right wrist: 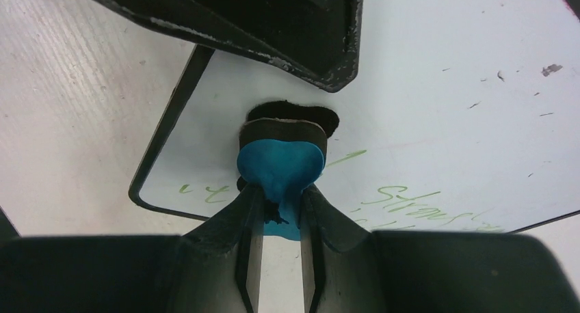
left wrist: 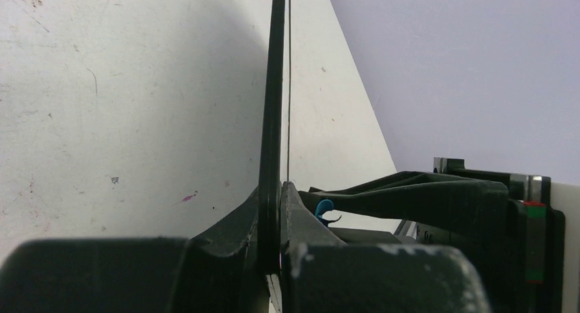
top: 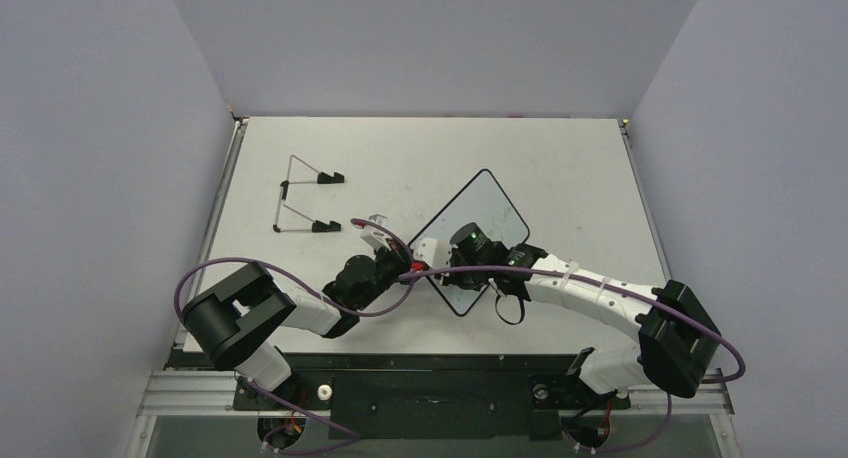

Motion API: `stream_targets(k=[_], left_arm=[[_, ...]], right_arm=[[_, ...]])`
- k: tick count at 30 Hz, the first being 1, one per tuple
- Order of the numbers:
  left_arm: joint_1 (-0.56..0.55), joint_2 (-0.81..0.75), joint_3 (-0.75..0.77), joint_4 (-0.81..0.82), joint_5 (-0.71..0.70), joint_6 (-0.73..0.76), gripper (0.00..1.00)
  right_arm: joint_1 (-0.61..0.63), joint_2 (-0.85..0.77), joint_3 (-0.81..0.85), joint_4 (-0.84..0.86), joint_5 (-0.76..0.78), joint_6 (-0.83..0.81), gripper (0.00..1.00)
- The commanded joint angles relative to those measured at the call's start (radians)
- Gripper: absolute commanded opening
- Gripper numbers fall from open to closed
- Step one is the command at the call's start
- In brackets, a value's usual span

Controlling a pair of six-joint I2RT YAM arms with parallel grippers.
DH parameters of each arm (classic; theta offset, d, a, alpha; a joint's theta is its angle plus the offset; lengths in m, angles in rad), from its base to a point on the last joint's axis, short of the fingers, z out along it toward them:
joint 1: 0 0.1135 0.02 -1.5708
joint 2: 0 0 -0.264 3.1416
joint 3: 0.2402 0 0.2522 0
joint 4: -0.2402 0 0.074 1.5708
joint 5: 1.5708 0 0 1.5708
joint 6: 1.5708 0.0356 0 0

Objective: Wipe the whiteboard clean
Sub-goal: Erase the whiteboard at the center of the board.

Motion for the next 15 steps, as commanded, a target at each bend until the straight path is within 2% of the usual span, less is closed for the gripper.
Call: stream_targets(k=[1, 4, 8, 12, 15], left_arm=[[-0.020, -0.014, 0.025, 0.066, 0.057, -0.001, 0.00], [-0.020, -0.011, 0.027, 0.068, 0.059, 0.000, 0.00], [-0.021, -0.007, 0.027, 0.072, 0.060, 0.000, 0.00], [-0.020, -0.012, 0.025, 0.068, 0.059, 0.004, 0.00], [-0.020, -0.021, 0.022, 0.062, 0.056, 0.009, 0.00]], right_arm=[[-0.013, -0.010, 0.011, 0.085, 0.045, 0.074, 0.00], [-0.051, -0.018, -0.010, 0.160, 0.163, 0.139, 0.00], [-0.065, -0.003, -0.003, 0.165, 0.201, 0.140, 0.00], [-0.054, 0.030, 0.030, 0.019, 0.114, 0.037, 0.00], [-0.019, 0.031, 0.028, -0.075, 0.039, -0.113, 0.00]])
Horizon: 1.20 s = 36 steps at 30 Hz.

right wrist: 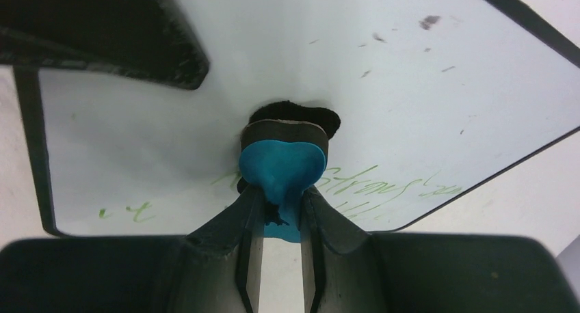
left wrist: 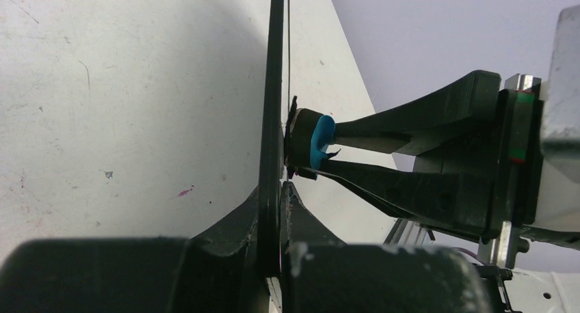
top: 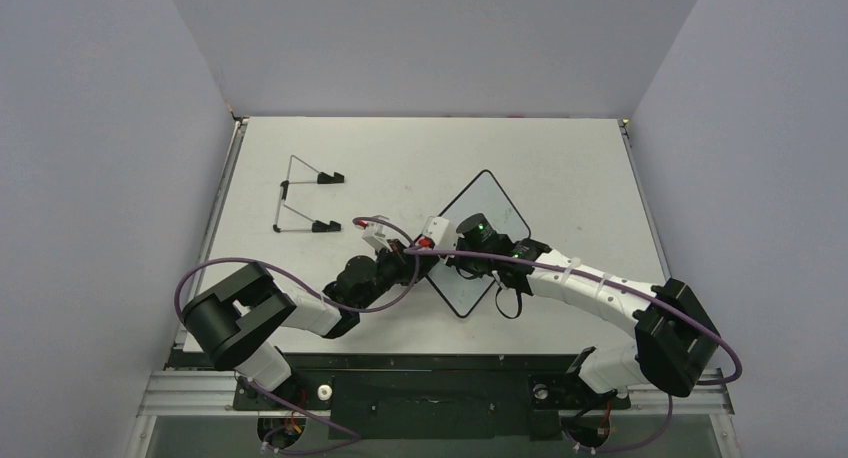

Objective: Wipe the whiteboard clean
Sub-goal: Erase the whiteboard at the center of the board.

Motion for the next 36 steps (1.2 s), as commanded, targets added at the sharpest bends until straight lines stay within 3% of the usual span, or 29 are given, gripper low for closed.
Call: stream_targets(k=[1, 5, 14, 18, 27, 31, 36], left_arm=[[-0.014, -0.021, 0.021, 0.070, 0.045, 0.012, 0.00], [-0.013, -0.033, 0.009, 0.065, 0.041, 0.019, 0.00], [-0.013, -0.043, 0.011, 0.054, 0.044, 0.030, 0.00], [-0.012, -0.042, 0.016, 0.054, 0.047, 0.031, 0.00], [-0.012, -0.048, 0.018, 0.048, 0.052, 0.038, 0.00], [-0.012, -0.051, 0.018, 0.043, 0.052, 0.040, 0.00], [-0.012, -0.044, 0.021, 0.049, 0.058, 0.039, 0.00]], right_arm=[[0.054, 0.018, 0.027, -0.180, -0.119, -0.209, 0.00], [0.064, 0.007, 0.026, -0.210, -0.142, -0.243, 0.00], [-0.032, -0.019, -0.024, 0.081, 0.164, 0.007, 0.00], [-0.039, -0.014, -0.028, 0.068, 0.137, 0.001, 0.00], [0.007, -0.011, 0.015, -0.191, -0.183, -0.210, 0.00], [0.006, -0.008, 0.012, -0.121, -0.133, -0.131, 0.00], [-0.027, -0.033, -0.019, 0.054, 0.064, 0.013, 0.00]])
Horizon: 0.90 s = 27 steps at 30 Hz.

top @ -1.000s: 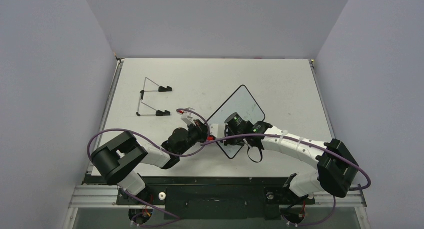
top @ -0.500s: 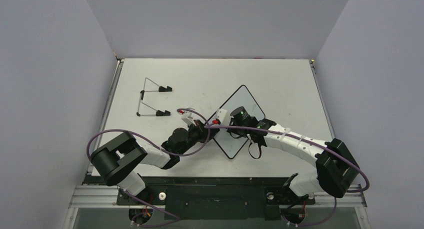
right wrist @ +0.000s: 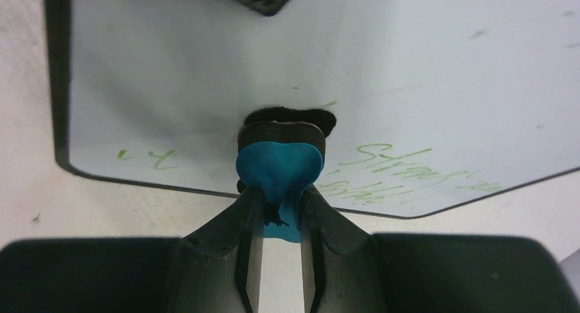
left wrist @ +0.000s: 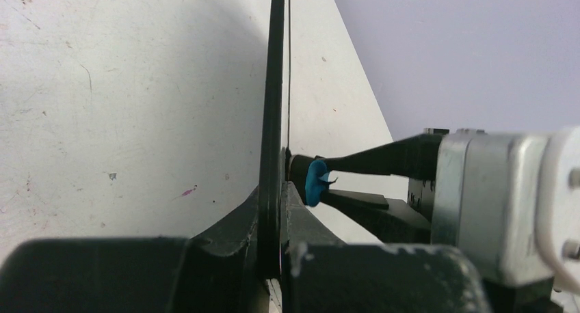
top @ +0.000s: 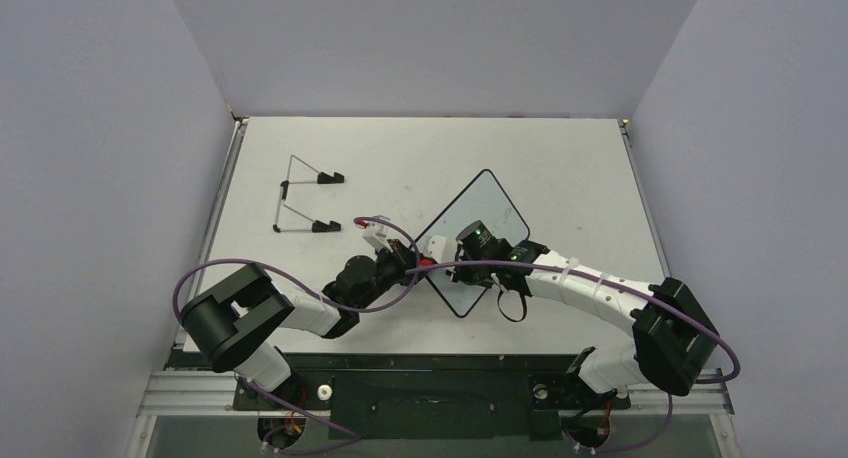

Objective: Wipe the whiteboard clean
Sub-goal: Erase the whiteboard at the center of the board.

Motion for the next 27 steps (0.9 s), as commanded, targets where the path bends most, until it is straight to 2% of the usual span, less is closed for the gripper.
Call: stream_targets(k=[1, 10, 13, 16, 19, 22, 27], left_arm=[[-0.012, -0.033, 0.022, 0.058, 0.047, 0.008, 0.00], [-0.014, -0.014, 0.028, 0.069, 0.055, 0.003, 0.00], [-0.014, -0.016, 0.027, 0.069, 0.055, 0.002, 0.00], [-0.014, -0.016, 0.027, 0.068, 0.057, 0.002, 0.00], [-0.014, -0.019, 0.024, 0.069, 0.057, 0.002, 0.00], [-0.014, -0.023, 0.019, 0.069, 0.056, 0.003, 0.00], [-0.014, -0.025, 0.017, 0.070, 0.057, 0.002, 0.00]], right_arm=[[-0.024, -0.046, -0.008, 0.209, 0.129, 0.132, 0.00], [-0.032, -0.059, -0.032, 0.236, 0.114, 0.129, 0.00], [-0.024, -0.050, -0.012, 0.140, 0.007, 0.053, 0.00], [-0.004, -0.026, 0.031, -0.044, -0.095, -0.102, 0.00], [0.016, -0.026, 0.031, -0.079, -0.125, -0.145, 0.00], [0.016, -0.027, 0.031, -0.025, -0.099, -0.079, 0.00], [-0.013, -0.049, 0.006, 0.146, 0.055, 0.082, 0.00]])
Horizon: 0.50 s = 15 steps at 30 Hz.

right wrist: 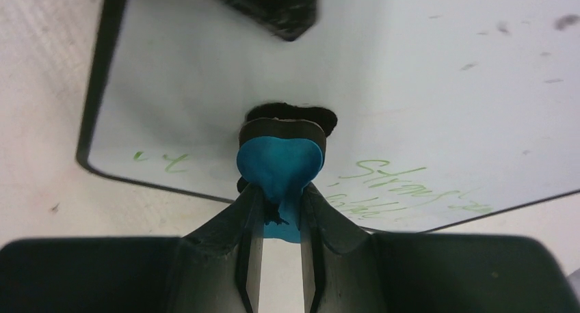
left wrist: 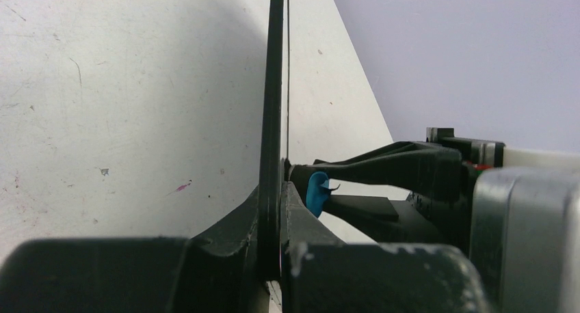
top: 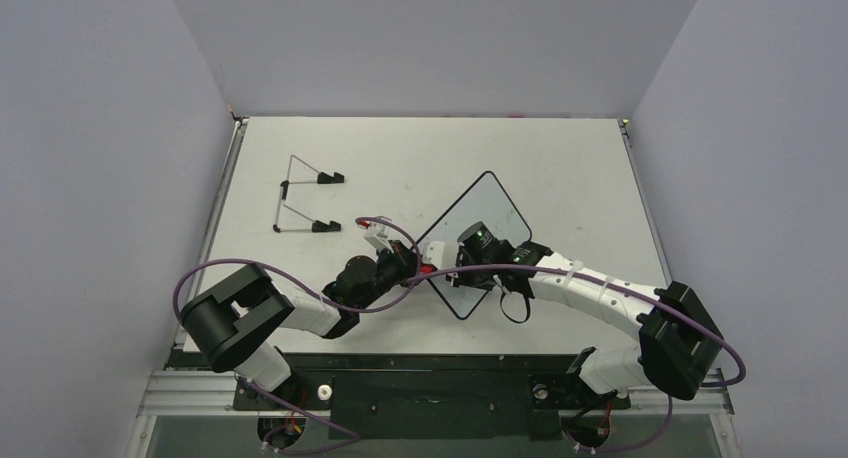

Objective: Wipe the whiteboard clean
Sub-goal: Erase the whiteboard at the center of the board.

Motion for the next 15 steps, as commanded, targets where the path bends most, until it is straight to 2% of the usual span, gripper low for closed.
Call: stream_targets(k=[1, 7, 13, 15], left_arm=[[-0.012, -0.023, 0.018, 0.072, 0.038, 0.001, 0.00], [-0.012, -0.015, 0.024, 0.075, 0.042, 0.000, 0.00], [-0.012, -0.018, 0.021, 0.074, 0.043, 0.000, 0.00], [-0.012, -0.021, 0.018, 0.074, 0.043, 0.001, 0.00]], right_arm=[[-0.024, -0.031, 0.003, 0.195, 0.119, 0.143, 0.00], [-0.042, -0.035, -0.024, 0.231, 0.154, 0.154, 0.00], [-0.029, 0.018, 0.041, -0.059, -0.084, -0.077, 0.00], [-0.014, 0.014, 0.035, -0.110, -0.103, -0.142, 0.00]])
